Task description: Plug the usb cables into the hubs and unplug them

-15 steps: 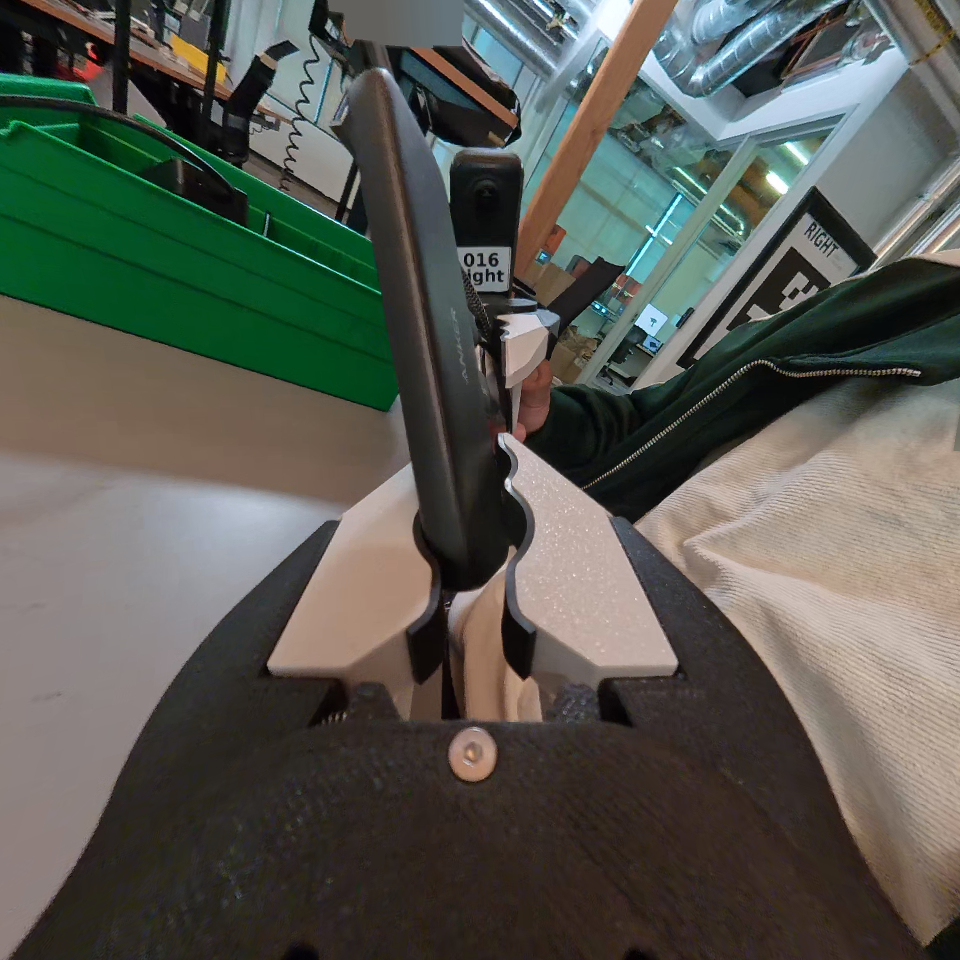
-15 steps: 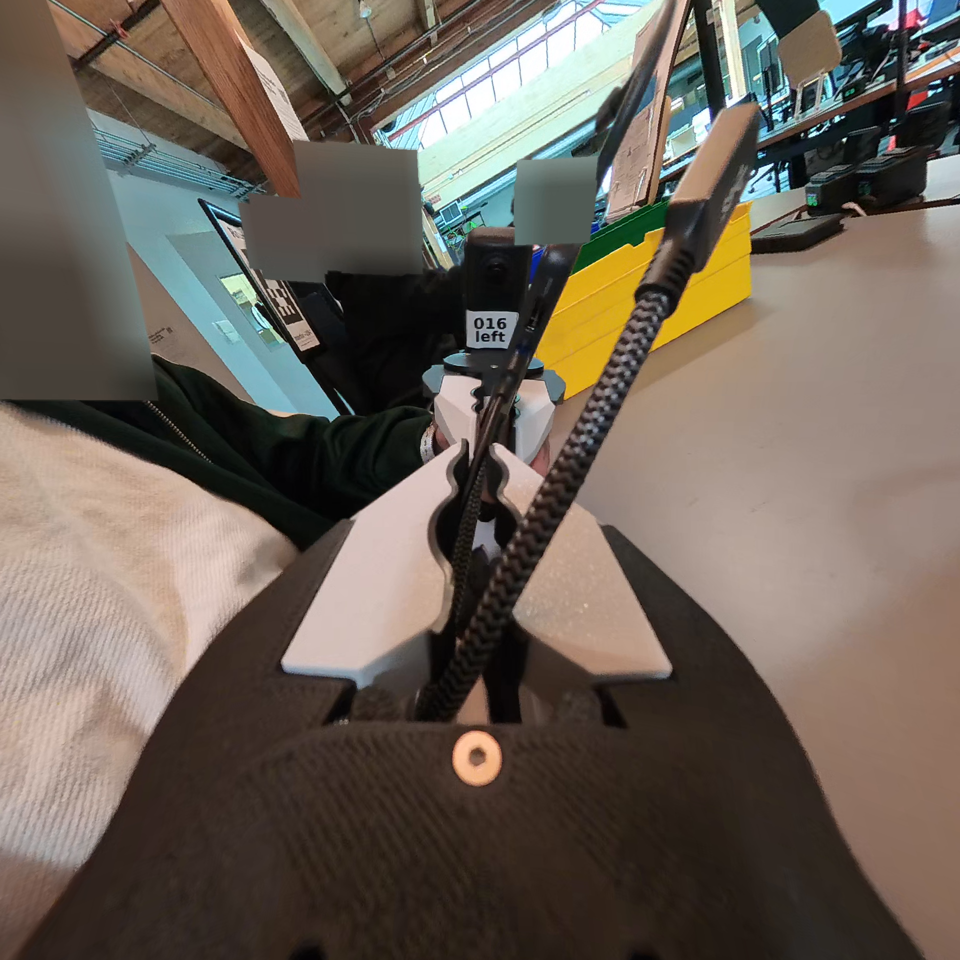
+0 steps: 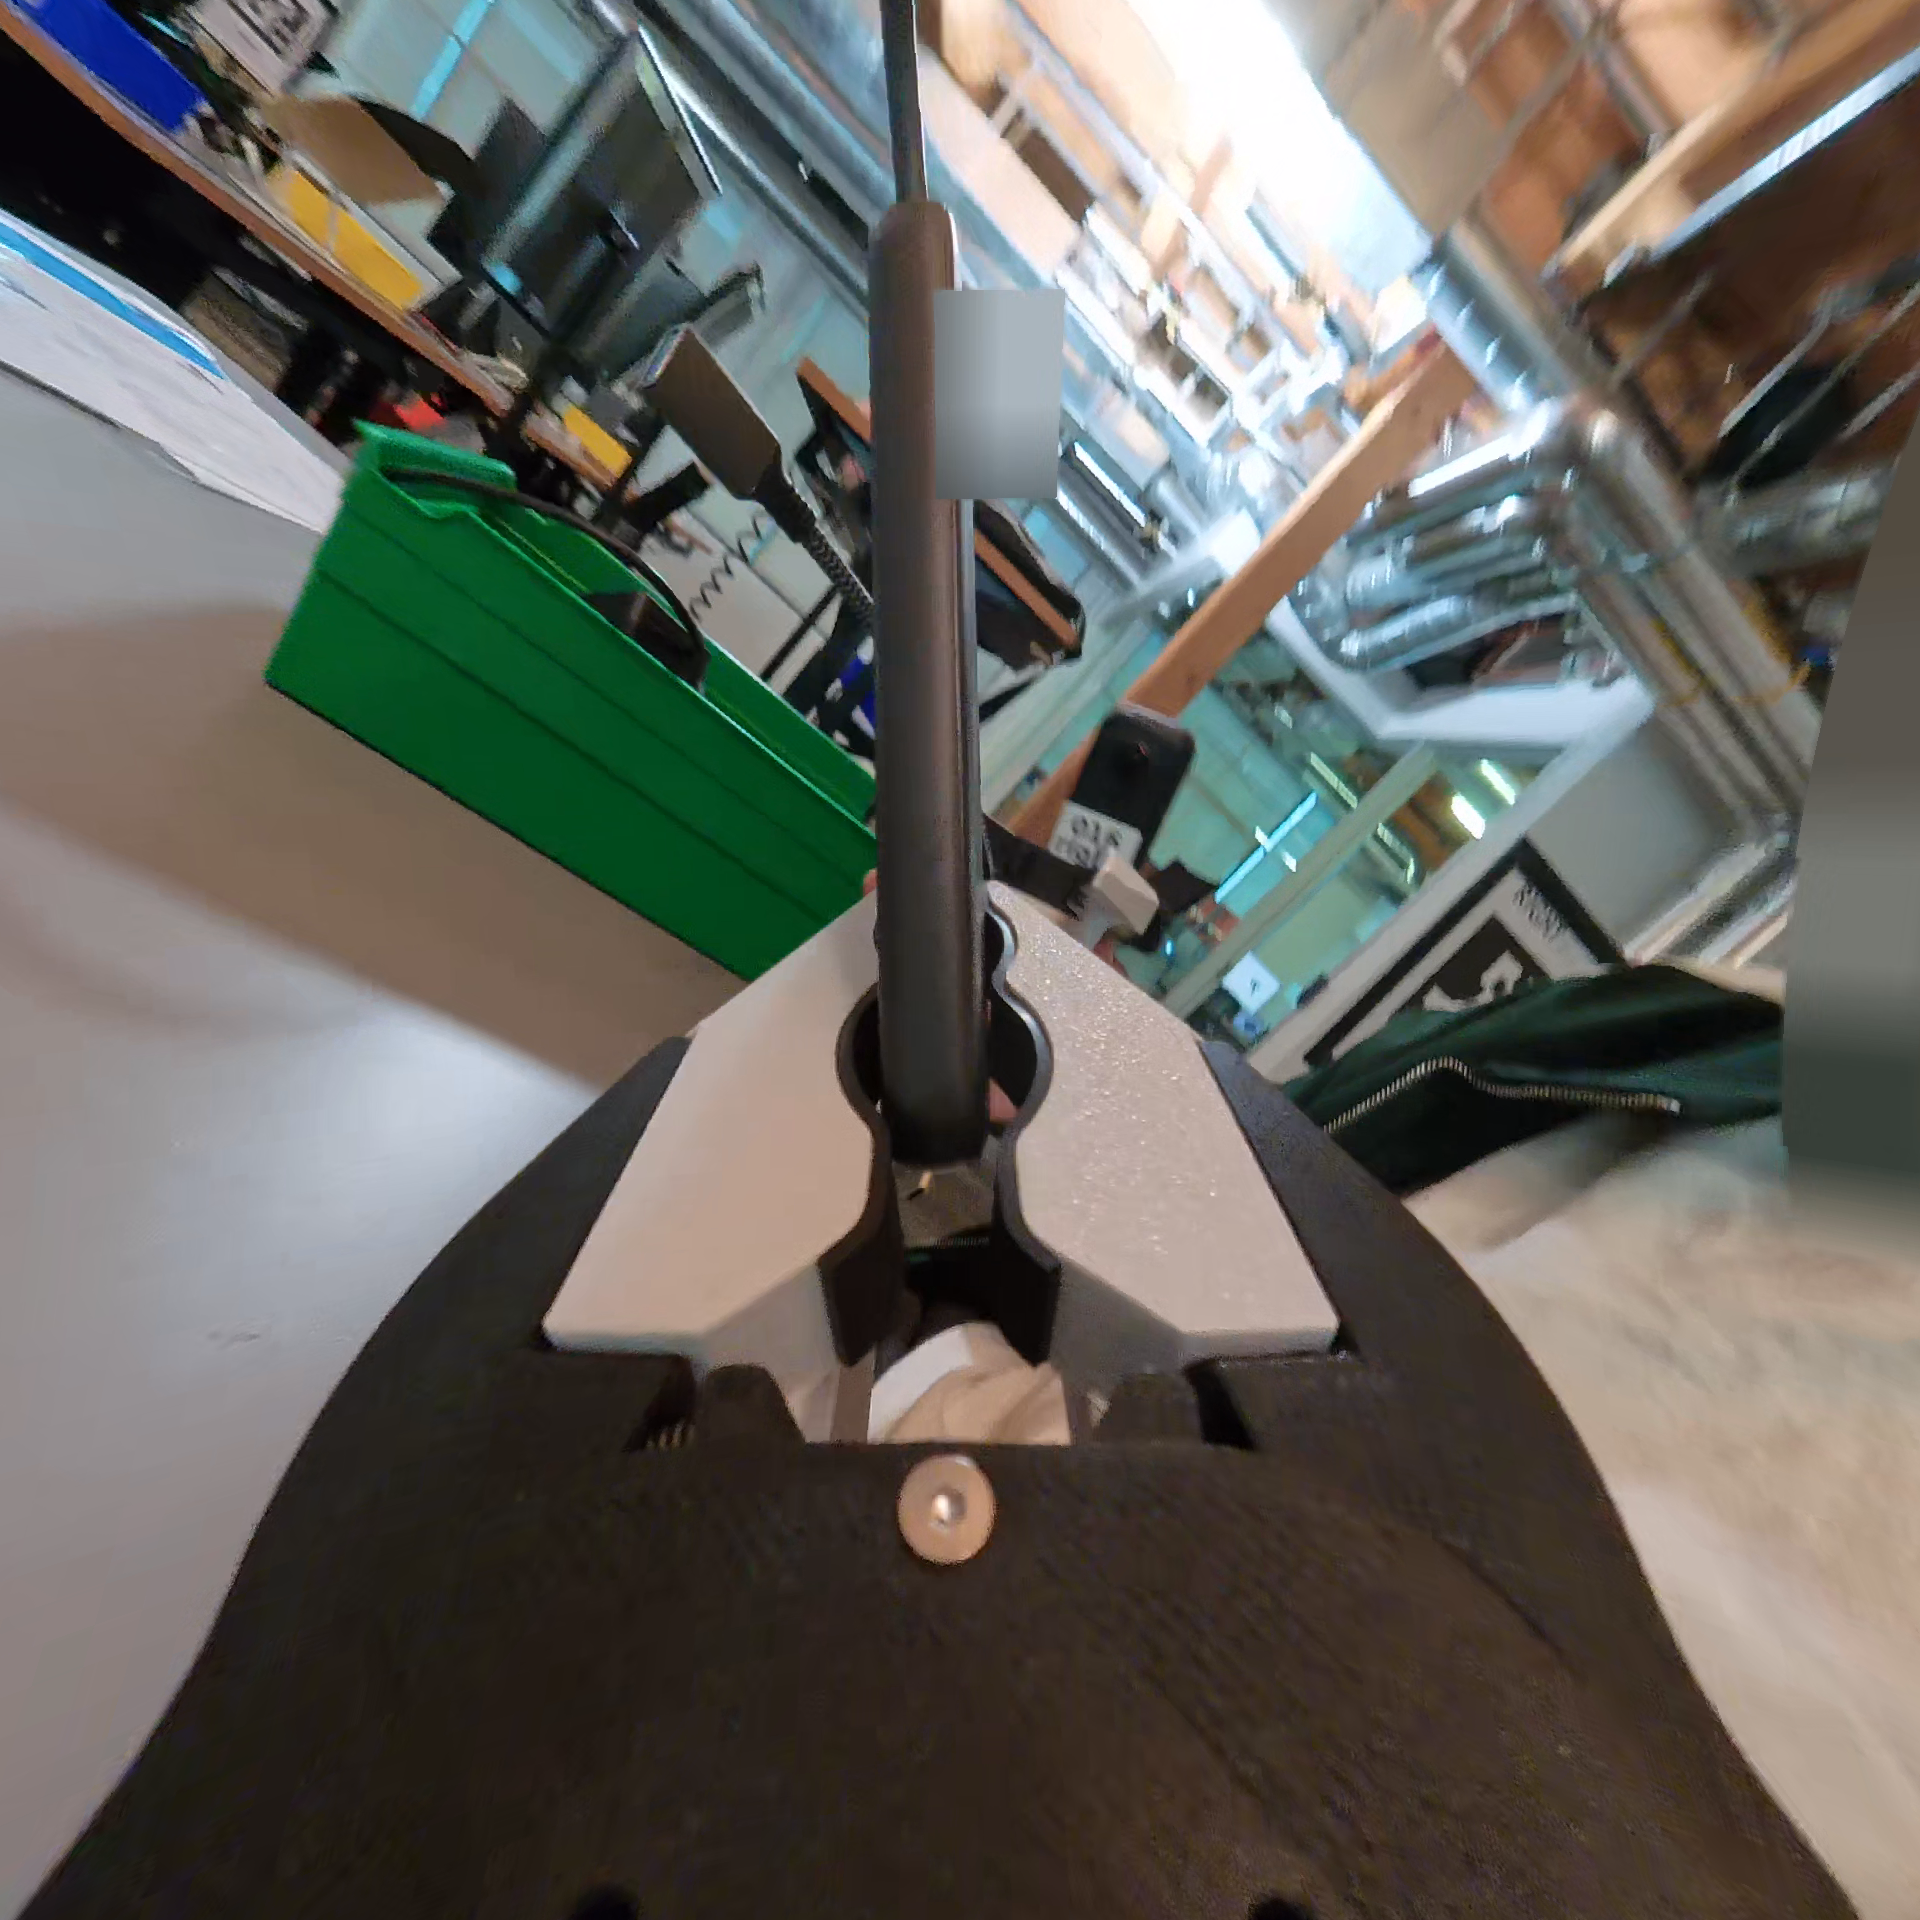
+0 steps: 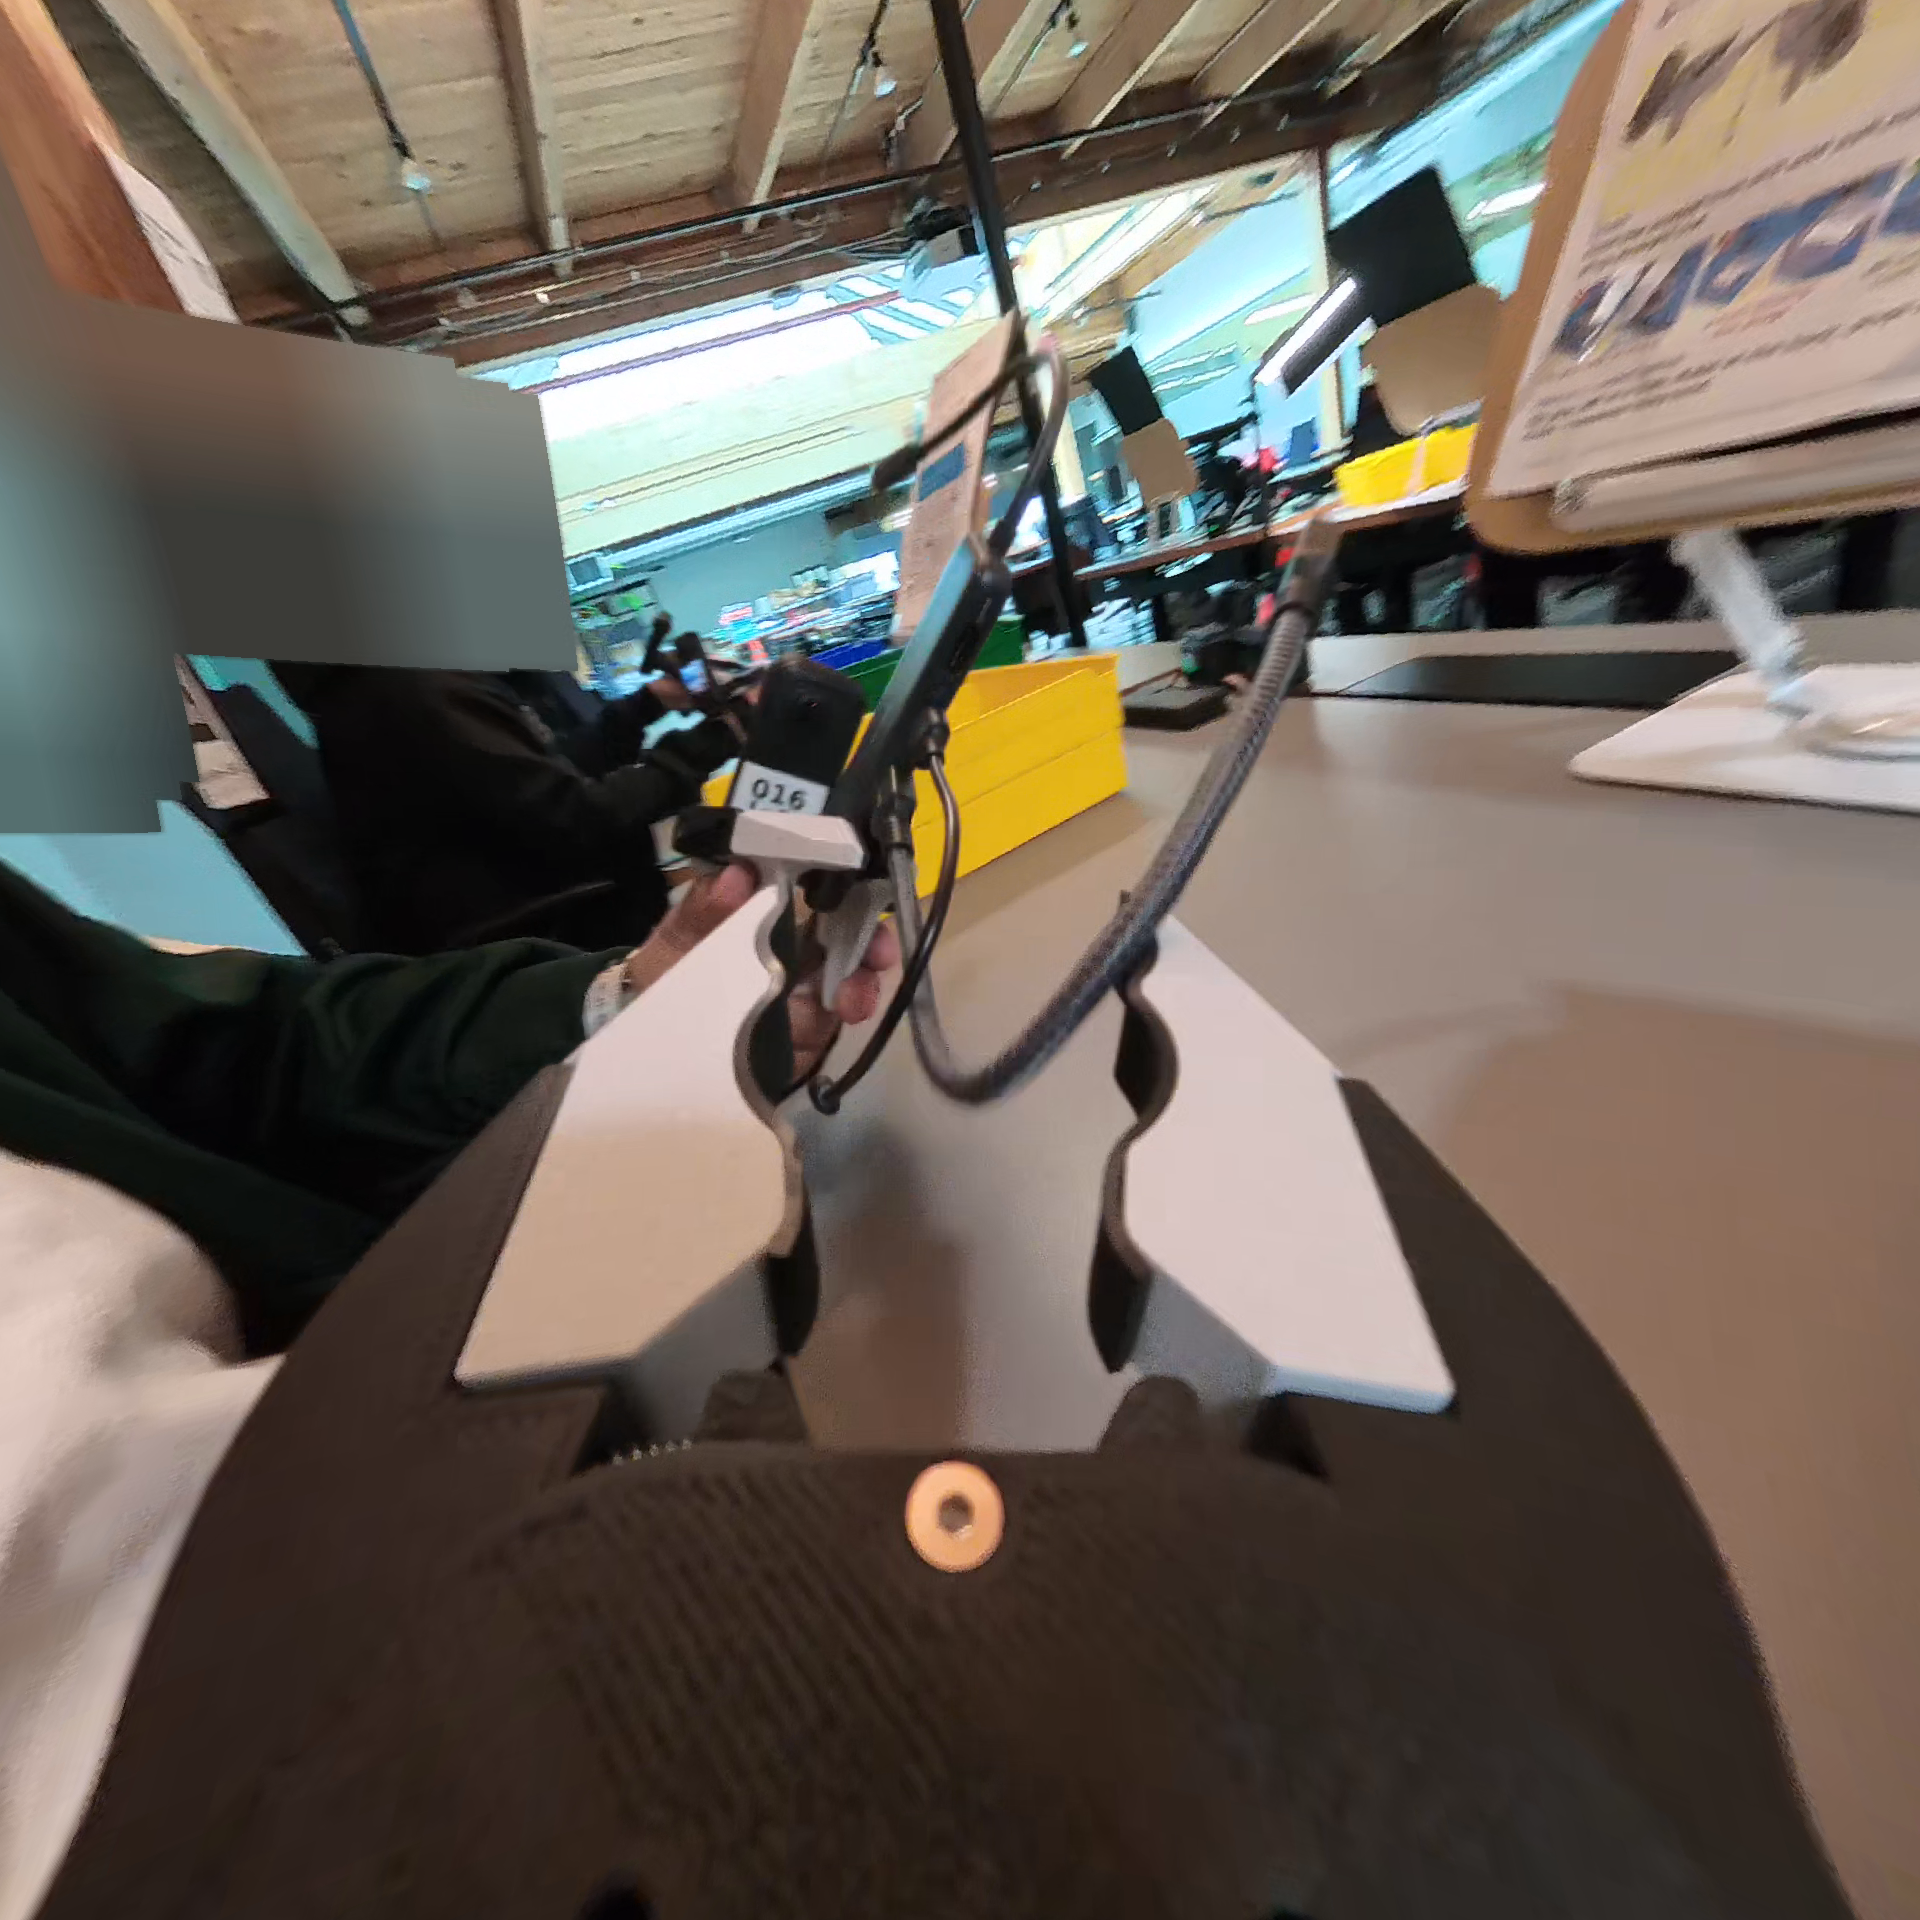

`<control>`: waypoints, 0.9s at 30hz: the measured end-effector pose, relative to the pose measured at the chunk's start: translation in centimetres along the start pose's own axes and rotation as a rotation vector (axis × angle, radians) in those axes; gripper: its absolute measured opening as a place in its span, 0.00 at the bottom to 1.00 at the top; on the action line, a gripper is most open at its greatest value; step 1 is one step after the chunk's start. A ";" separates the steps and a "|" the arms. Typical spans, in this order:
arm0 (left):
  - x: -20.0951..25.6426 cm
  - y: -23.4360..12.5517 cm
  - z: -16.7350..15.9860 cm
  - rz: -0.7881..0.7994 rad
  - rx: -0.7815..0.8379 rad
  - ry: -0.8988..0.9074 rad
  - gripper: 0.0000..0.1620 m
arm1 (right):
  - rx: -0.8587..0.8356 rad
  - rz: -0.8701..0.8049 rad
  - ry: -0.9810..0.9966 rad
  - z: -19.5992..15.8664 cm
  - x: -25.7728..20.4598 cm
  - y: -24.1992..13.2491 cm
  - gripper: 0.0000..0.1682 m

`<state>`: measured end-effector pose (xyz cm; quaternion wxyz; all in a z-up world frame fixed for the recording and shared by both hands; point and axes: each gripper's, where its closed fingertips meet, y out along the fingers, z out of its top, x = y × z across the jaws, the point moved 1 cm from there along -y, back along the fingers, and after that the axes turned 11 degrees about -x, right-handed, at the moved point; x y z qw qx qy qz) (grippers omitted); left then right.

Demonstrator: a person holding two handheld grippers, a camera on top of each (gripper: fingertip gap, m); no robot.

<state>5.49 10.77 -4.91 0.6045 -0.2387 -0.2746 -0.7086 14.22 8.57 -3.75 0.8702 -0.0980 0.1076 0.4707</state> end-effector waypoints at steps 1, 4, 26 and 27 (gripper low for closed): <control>-0.4 -0.4 0.4 0.006 0.030 -0.023 0.03 | 0.014 -0.042 -0.033 0.3 0.2 -0.3 0.37; -1.8 -1.3 1.2 0.067 0.092 -0.066 0.04 | 0.072 -0.160 -0.126 1.5 0.8 -1.3 0.38; 0.1 4.0 -5.4 0.185 -0.256 0.218 0.03 | -0.289 -0.375 -0.592 -3.2 -0.3 1.8 0.08; 0.2 4.0 -5.4 0.185 -0.257 0.219 0.03 | -0.294 -0.368 -0.590 -3.3 -0.3 1.8 0.04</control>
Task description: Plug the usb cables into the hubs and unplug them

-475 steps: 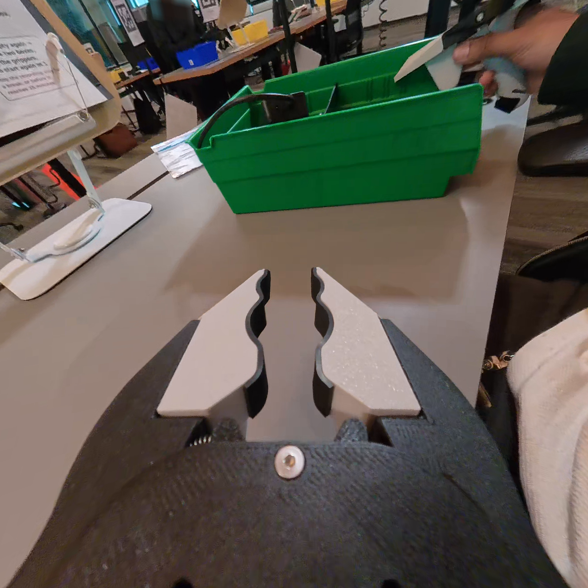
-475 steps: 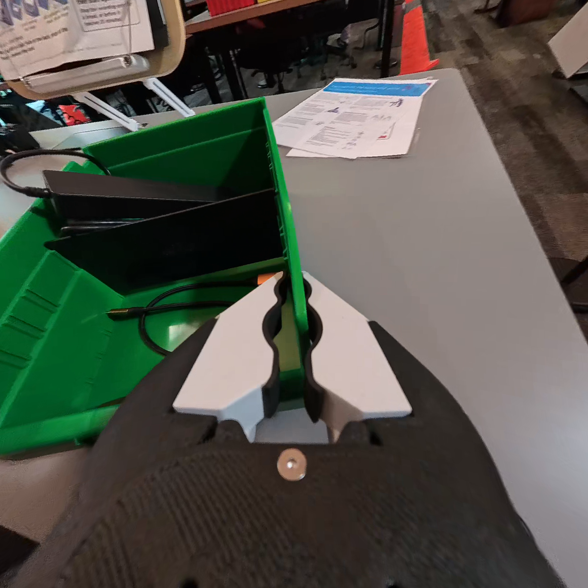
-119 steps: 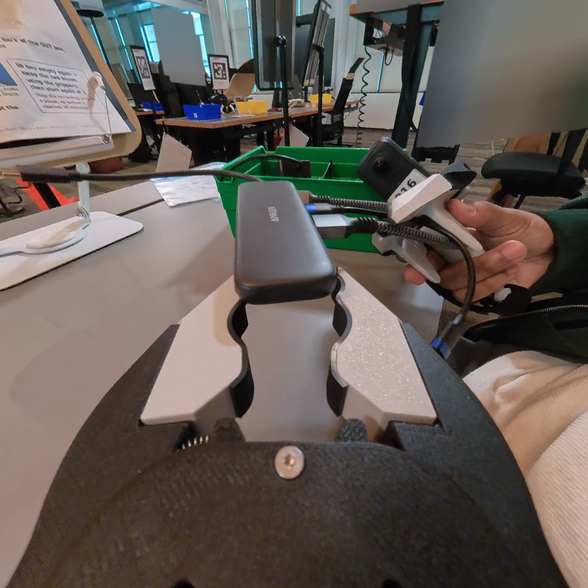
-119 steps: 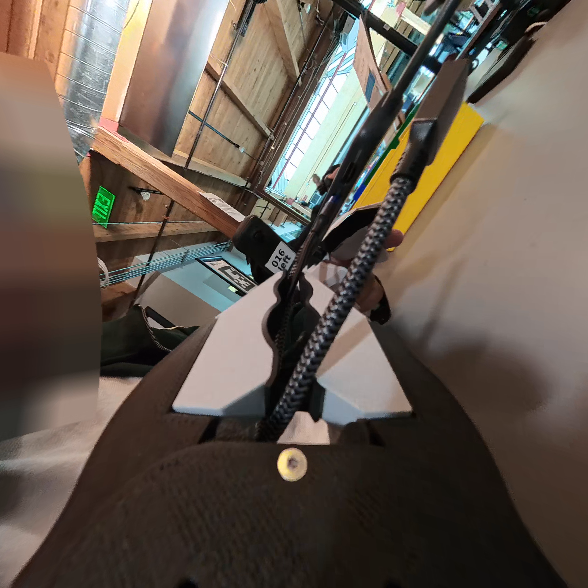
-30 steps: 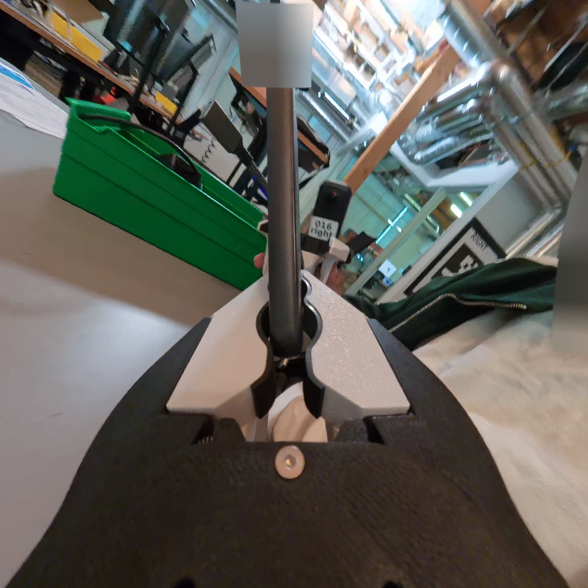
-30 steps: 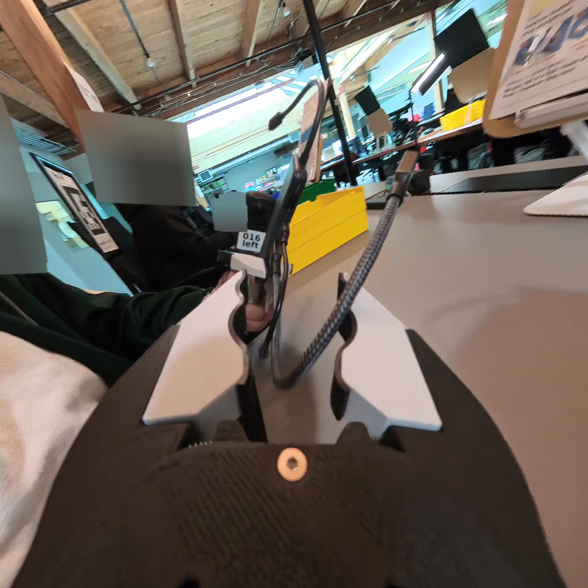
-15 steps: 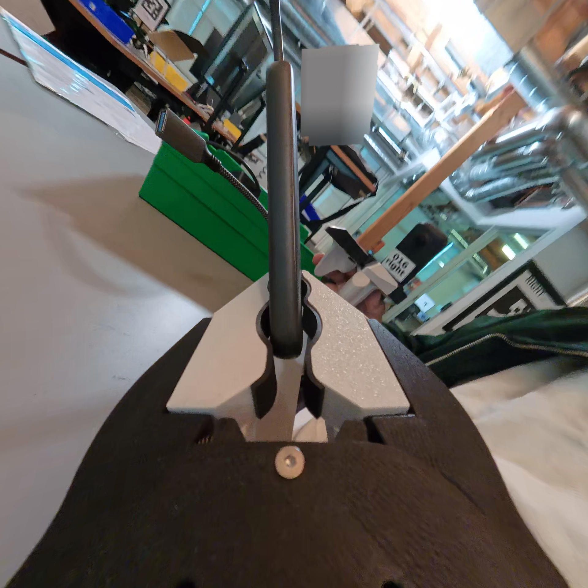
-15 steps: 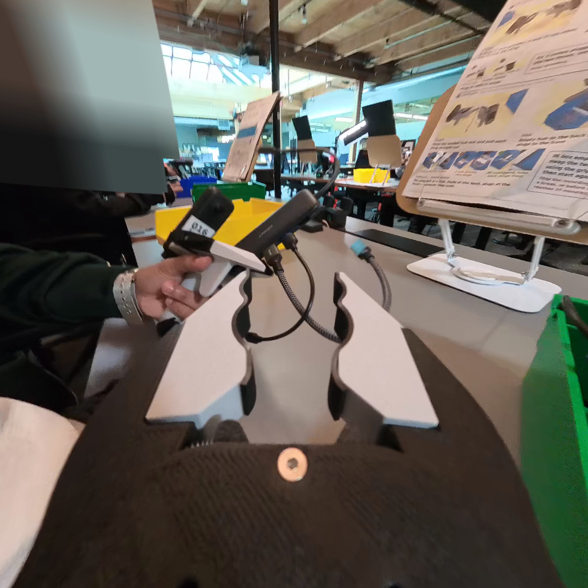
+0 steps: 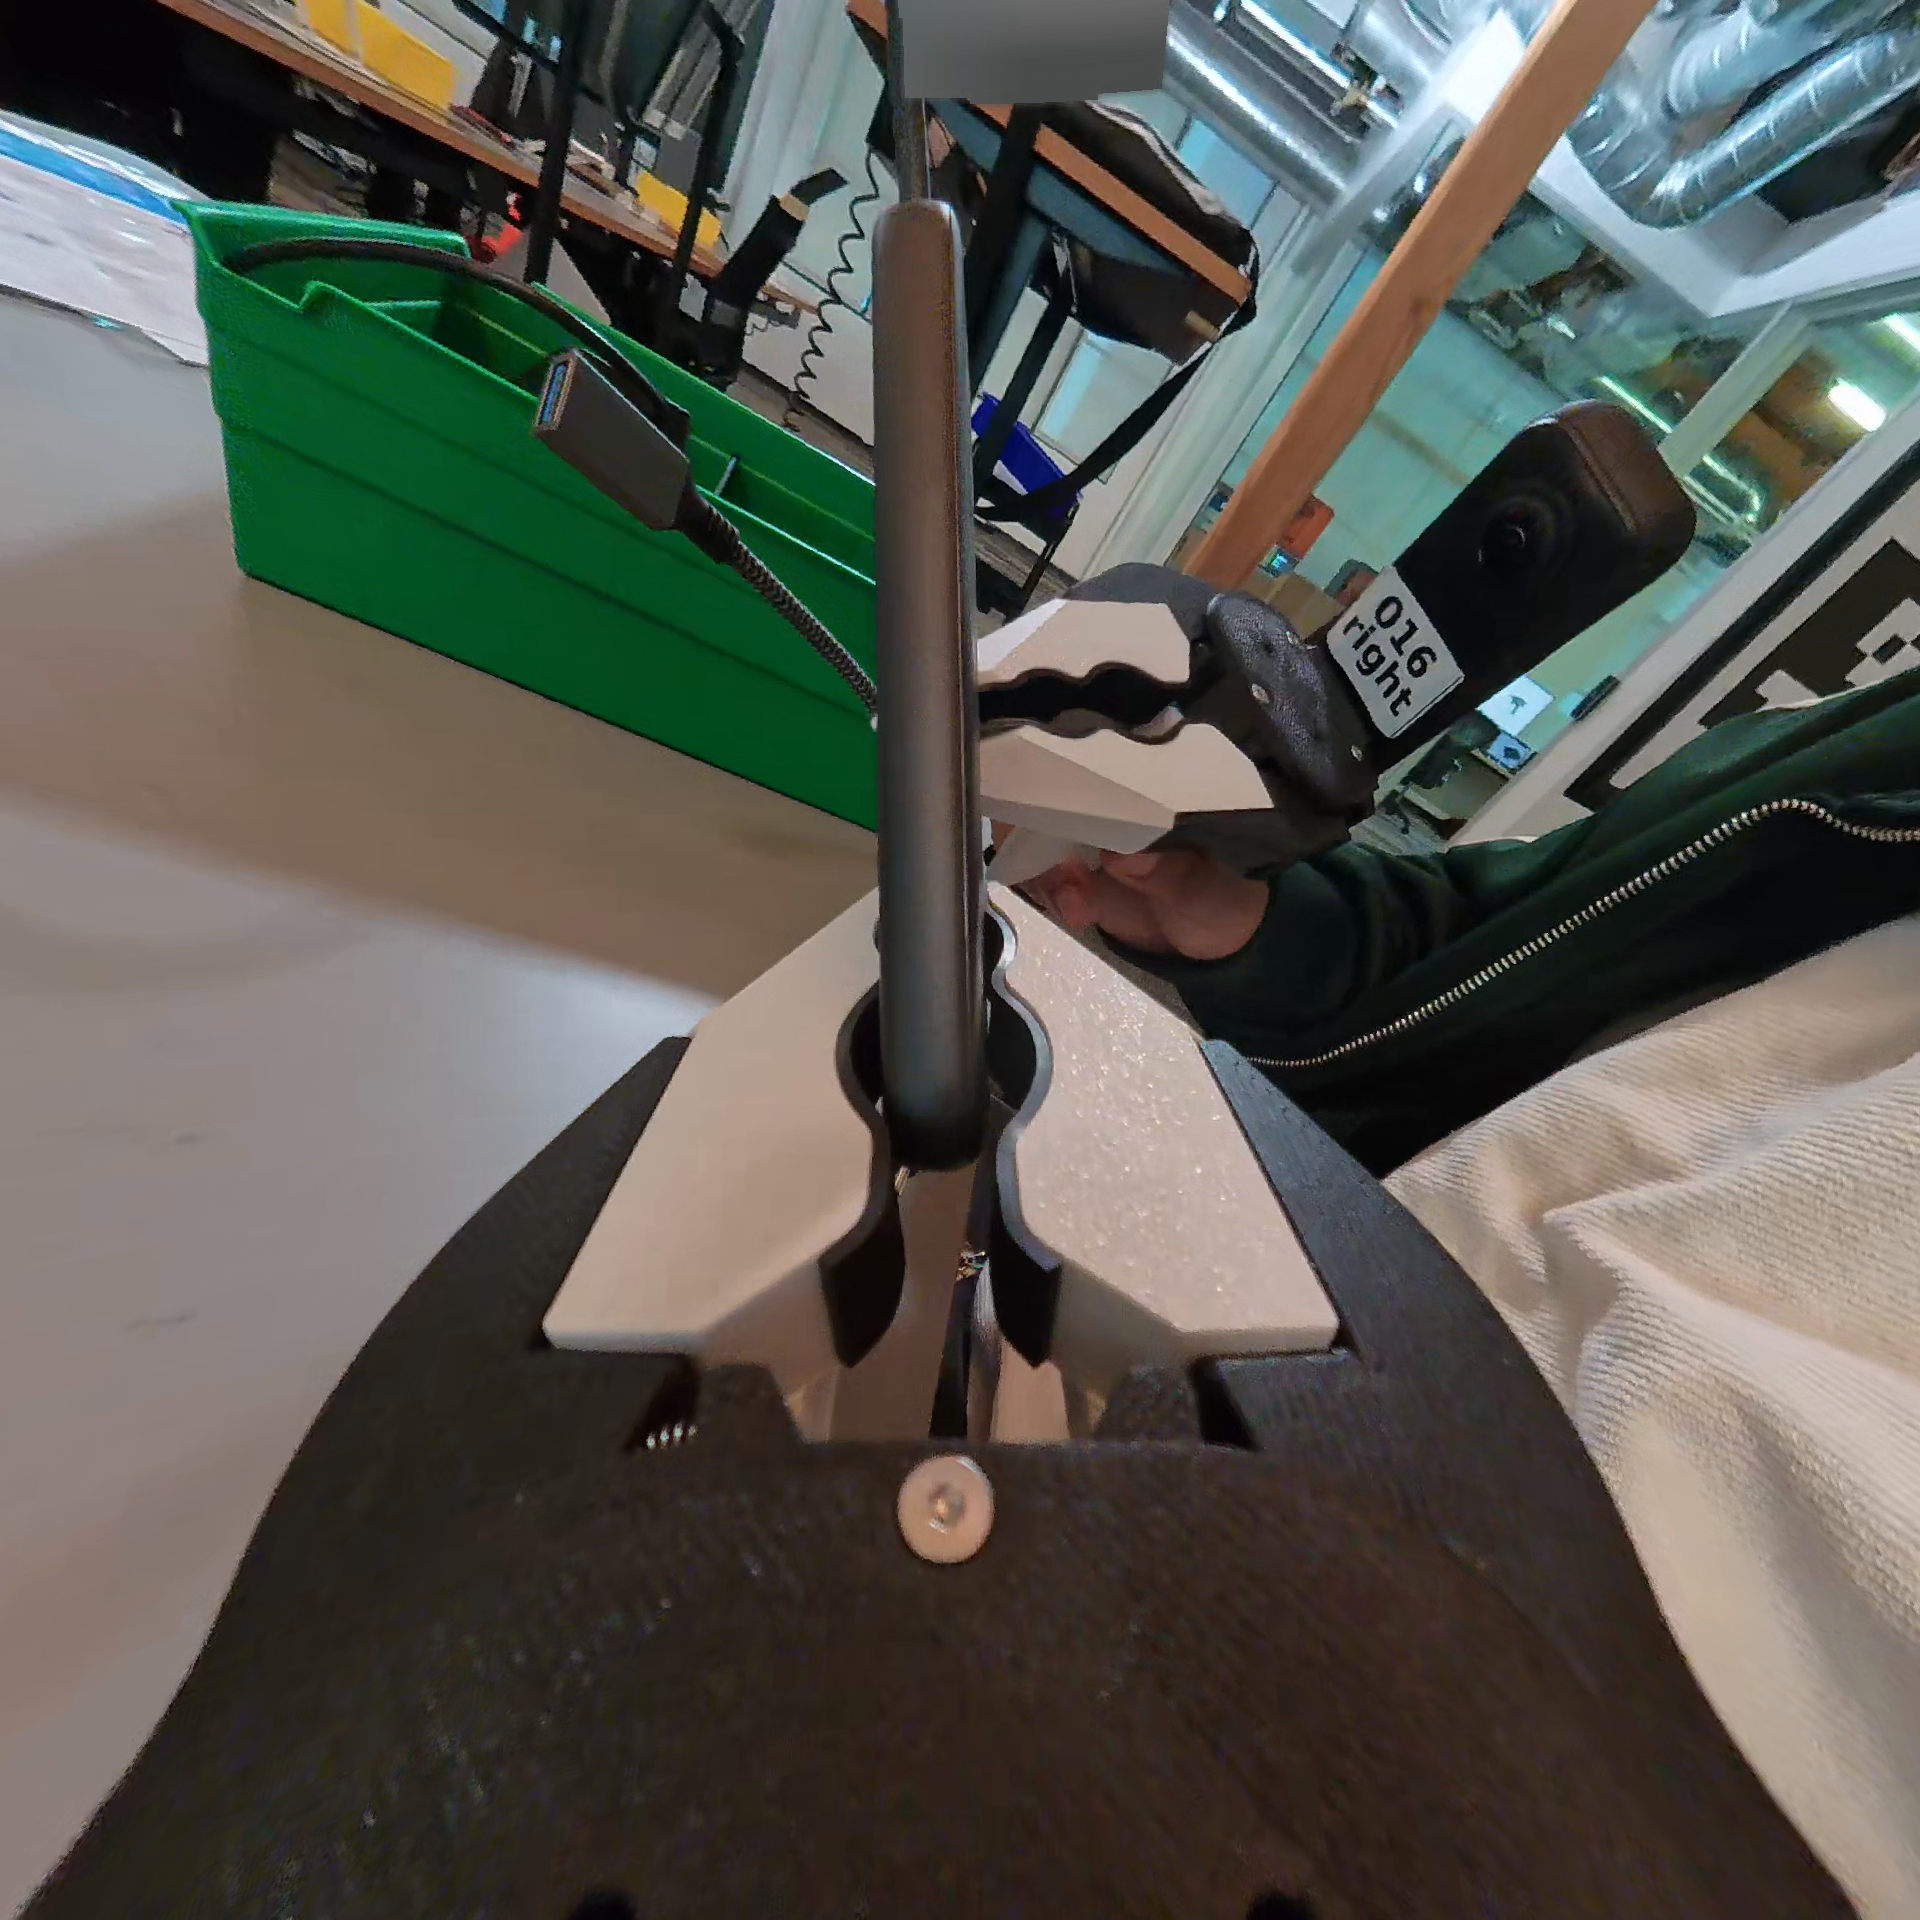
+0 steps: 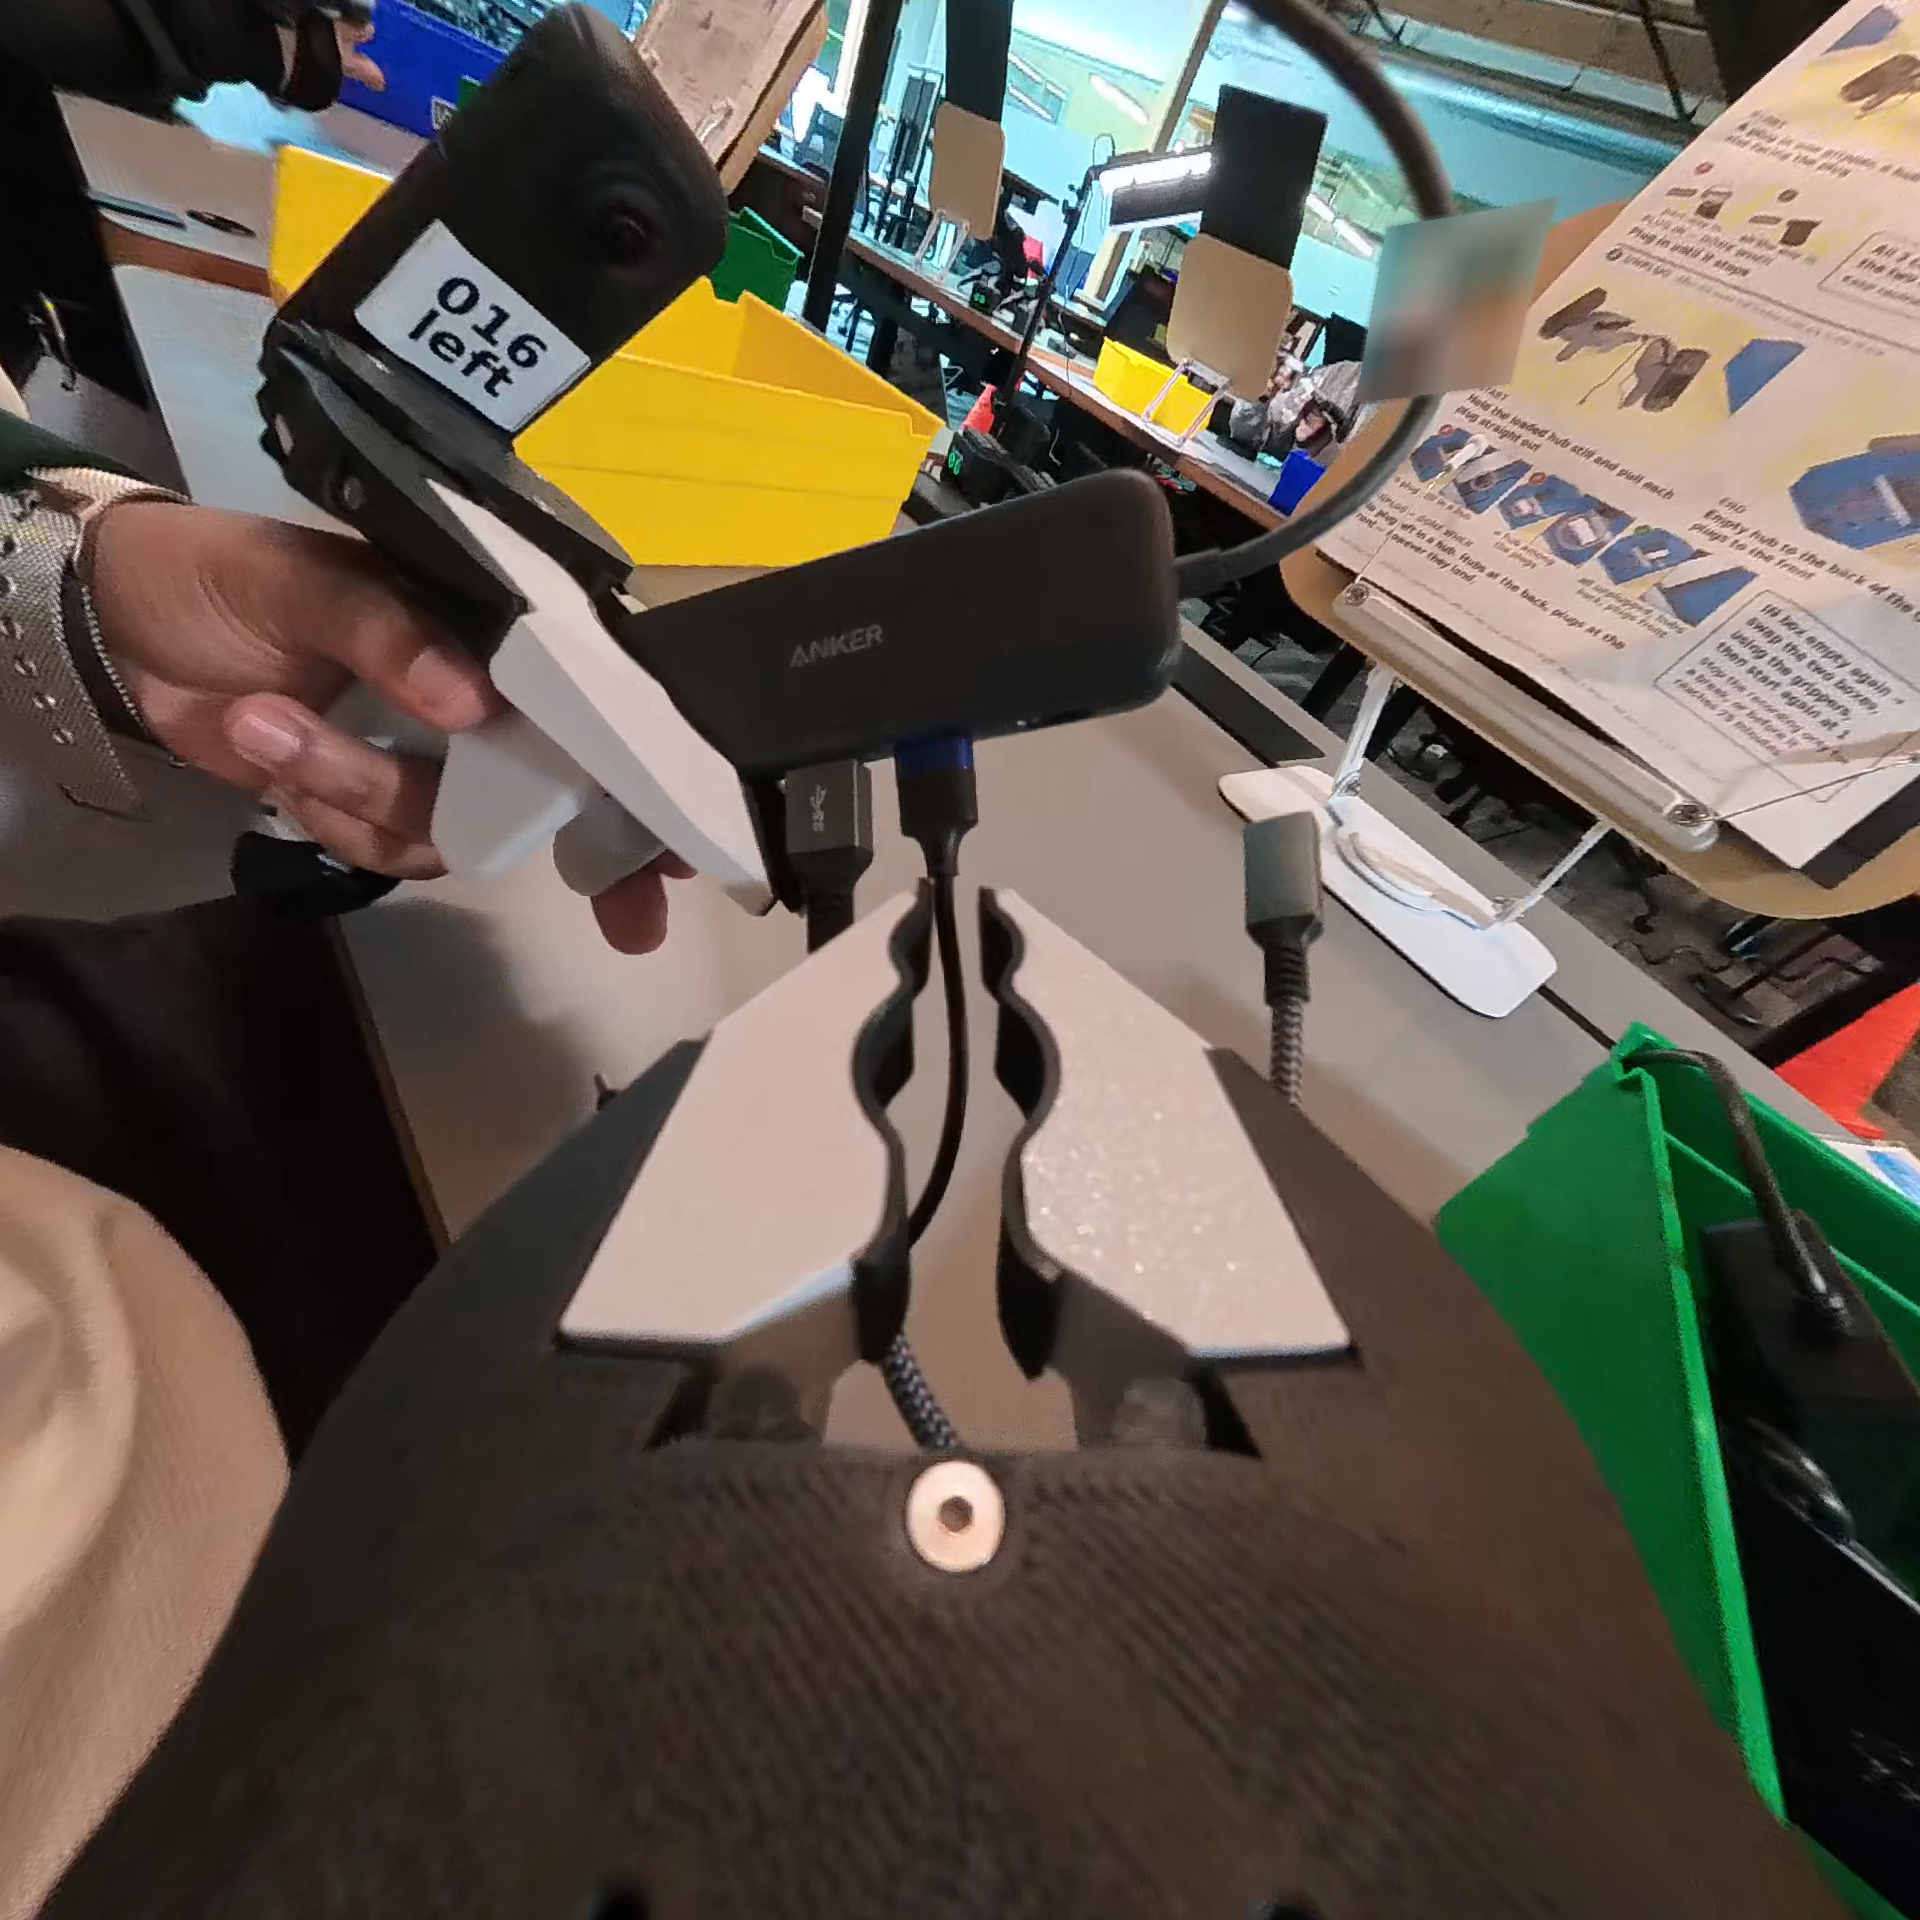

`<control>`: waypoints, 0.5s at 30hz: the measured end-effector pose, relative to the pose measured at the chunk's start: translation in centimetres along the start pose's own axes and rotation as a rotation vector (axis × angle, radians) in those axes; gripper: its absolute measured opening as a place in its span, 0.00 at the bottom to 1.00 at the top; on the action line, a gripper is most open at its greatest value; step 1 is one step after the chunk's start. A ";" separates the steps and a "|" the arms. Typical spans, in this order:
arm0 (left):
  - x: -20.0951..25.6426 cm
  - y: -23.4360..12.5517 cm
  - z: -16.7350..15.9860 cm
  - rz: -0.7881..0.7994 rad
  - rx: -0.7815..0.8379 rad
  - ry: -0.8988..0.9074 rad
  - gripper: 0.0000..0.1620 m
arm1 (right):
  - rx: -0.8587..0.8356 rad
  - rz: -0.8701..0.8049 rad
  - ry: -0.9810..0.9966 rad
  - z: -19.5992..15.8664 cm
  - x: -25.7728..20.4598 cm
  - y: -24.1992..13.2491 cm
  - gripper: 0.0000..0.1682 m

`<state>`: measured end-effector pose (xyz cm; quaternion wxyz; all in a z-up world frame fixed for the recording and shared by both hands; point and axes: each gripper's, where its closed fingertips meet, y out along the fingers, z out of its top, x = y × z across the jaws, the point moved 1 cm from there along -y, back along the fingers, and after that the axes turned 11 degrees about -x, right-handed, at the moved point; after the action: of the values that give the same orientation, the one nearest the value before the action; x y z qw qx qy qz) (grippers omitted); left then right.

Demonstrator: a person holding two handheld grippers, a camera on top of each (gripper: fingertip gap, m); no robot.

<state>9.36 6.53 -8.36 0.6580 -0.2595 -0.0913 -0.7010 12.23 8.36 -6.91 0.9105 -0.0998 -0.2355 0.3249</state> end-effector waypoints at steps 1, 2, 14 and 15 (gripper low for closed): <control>0.0 0.0 0.0 -0.001 0.003 -0.004 0.03 | 0.001 0.009 0.002 0.0 -0.1 0.0 0.03; 0.0 -0.1 0.1 -0.005 0.004 -0.010 0.03 | 0.001 0.015 0.005 0.0 -0.1 0.0 0.01; 0.0 -0.2 0.5 -0.079 0.046 -0.120 0.03 | 0.011 0.088 0.083 0.1 -0.2 0.0 0.01; 0.0 -0.2 0.5 -0.083 0.047 -0.126 0.03 | 0.010 0.089 0.085 0.2 -0.2 0.0 0.01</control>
<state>9.27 6.80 -7.93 0.6274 -0.2835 -0.1596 -0.7075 12.06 8.24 -6.82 0.9048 -0.1193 -0.1903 0.3618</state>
